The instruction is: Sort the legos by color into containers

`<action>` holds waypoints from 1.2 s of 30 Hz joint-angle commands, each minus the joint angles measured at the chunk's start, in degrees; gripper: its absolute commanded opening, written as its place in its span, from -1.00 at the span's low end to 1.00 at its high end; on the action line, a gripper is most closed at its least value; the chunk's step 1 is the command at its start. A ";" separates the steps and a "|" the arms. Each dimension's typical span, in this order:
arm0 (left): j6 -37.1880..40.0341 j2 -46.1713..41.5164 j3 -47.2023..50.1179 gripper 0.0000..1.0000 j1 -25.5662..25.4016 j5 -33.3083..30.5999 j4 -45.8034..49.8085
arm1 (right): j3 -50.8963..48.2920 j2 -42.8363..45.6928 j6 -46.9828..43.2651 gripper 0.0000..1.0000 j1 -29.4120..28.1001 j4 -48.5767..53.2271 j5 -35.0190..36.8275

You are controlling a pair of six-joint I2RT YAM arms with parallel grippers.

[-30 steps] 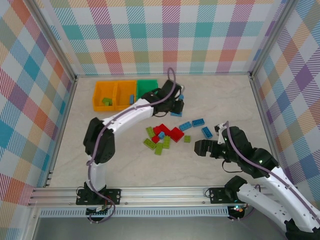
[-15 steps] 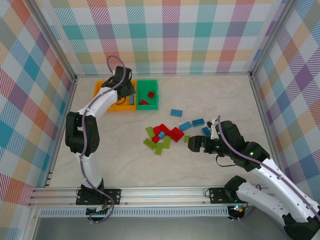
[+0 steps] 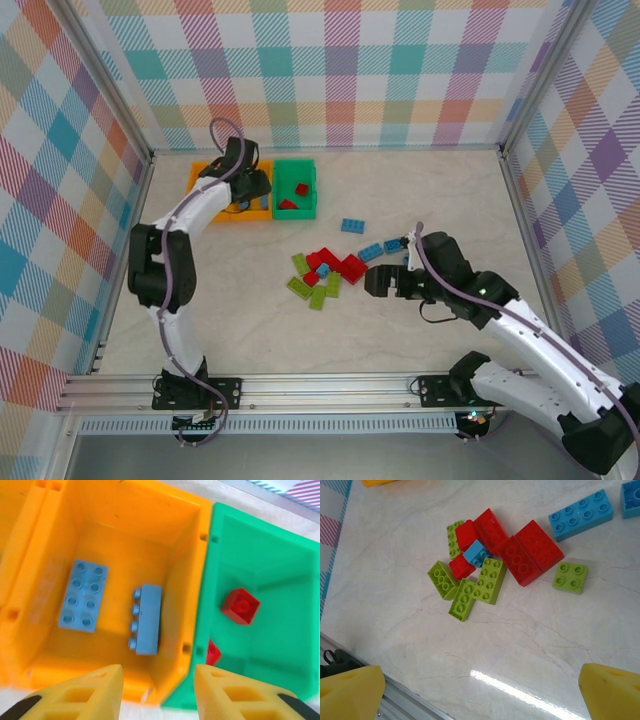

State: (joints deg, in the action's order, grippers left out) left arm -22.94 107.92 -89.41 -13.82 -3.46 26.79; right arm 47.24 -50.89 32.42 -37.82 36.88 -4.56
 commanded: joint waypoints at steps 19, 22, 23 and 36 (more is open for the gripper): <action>43.44 -55.68 28.07 0.23 -32.58 4.98 15.03 | 5.52 -36.58 -6.96 0.75 0.52 -10.42 16.70; 46.03 -59.51 29.93 0.39 -32.71 5.38 17.36 | 6.28 -40.17 -6.26 0.59 0.74 -11.37 16.60; 46.62 -60.53 30.54 0.48 -32.68 4.79 17.71 | 6.43 -41.05 -6.09 0.56 0.73 -11.84 16.52; 34.68 -66.61 36.74 0.95 -32.70 -6.12 13.15 | 6.73 -44.71 -5.39 0.14 0.73 -14.92 14.74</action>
State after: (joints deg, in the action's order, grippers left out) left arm 18.33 41.10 -51.83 -45.69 -5.04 42.96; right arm 53.01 -95.09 26.13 -37.45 22.85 10.76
